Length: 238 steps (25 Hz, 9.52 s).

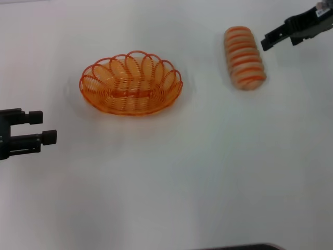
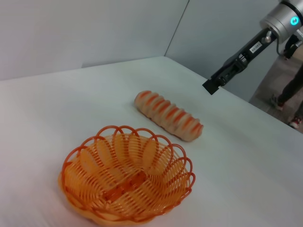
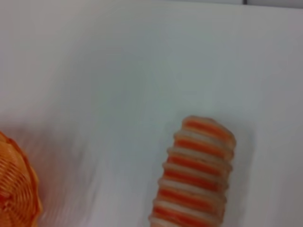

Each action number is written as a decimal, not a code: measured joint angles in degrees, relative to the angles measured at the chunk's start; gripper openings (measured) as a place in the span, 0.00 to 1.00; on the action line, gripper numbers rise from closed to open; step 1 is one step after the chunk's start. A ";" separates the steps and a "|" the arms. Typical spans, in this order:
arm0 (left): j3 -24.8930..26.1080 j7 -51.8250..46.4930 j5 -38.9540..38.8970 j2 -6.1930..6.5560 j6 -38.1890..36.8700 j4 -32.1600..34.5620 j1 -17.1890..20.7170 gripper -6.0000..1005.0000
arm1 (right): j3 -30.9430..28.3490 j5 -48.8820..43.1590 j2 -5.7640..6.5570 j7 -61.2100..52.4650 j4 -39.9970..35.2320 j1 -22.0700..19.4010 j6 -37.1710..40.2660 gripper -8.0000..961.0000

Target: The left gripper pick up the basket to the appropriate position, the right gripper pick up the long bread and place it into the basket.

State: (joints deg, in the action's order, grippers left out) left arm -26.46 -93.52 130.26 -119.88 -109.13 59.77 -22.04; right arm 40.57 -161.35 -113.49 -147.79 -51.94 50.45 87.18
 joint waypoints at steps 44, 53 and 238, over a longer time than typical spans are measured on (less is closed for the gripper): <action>-2.00 0.00 0.36 -0.16 2.22 -0.28 -1.49 0.69 | 10.20 -6.48 -1.58 -13.06 20.84 9.63 -14.36 0.84; -2.24 0.00 0.42 -0.10 2.30 -0.38 -1.53 0.69 | 11.13 -6.52 -1.78 -13.40 22.54 10.15 -15.43 0.83; -2.47 -1.26 -1.06 0.00 -2.42 -1.60 0.25 0.69 | 0.57 44.46 -0.18 68.38 0.02 -30.30 16.93 0.82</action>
State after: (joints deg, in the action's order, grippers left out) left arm -28.92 -94.78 129.20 -119.88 -111.55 58.17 -21.79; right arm 41.14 -116.89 -113.67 -79.41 -51.92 20.16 104.11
